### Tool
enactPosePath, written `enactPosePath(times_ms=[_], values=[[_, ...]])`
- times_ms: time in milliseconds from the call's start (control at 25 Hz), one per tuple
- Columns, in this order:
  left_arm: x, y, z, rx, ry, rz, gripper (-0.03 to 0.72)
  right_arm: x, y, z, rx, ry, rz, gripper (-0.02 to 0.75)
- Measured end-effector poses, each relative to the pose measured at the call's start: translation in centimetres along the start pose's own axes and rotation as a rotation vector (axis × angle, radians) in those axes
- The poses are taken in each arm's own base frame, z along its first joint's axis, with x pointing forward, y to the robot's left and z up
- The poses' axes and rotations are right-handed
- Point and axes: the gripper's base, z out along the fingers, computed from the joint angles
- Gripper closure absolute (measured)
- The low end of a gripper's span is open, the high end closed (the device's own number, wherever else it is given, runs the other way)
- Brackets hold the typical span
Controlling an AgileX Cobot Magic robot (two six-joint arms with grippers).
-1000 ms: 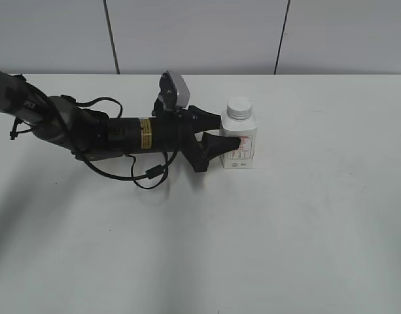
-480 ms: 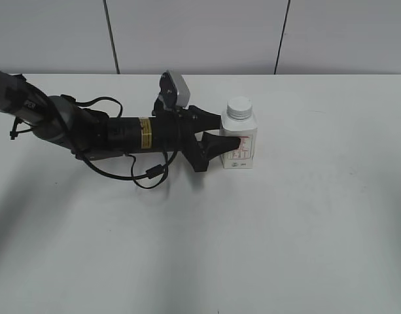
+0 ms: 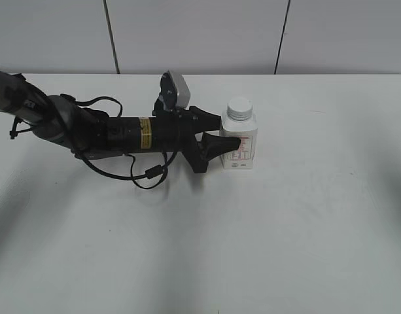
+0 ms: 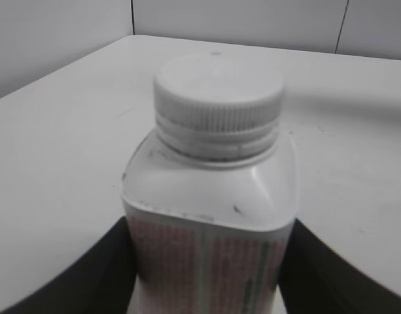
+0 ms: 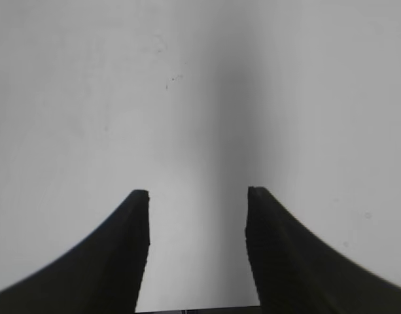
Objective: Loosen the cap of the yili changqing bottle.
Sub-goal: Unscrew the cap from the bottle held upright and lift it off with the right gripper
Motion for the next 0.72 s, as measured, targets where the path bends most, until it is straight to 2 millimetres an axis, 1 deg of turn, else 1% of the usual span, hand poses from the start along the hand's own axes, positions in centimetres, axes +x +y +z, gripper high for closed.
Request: enactPosePath(times_ms=[240,360,520,720], values=[[0.0,0.0,0.0,0.001,-0.001,0.0,0.301,-3.6,-0.5,3.6,-0.017,0.18,-0.003,0.355],[0.0,0.0,0.0,0.002,-0.001,0.001,0.302,-5.6,-0.7,5.2,-0.024,0.241,-0.002,0.354],[0.0,0.0,0.0,0.002,-0.001,0.001,0.303,-8.5,-0.9,6.9,-0.04,0.284,0.003,0.356],[0.0,0.0,0.0,0.003,-0.001,0.001,0.303,-12.6,-0.9,8.9,-0.079,0.244,0.021,0.356]])
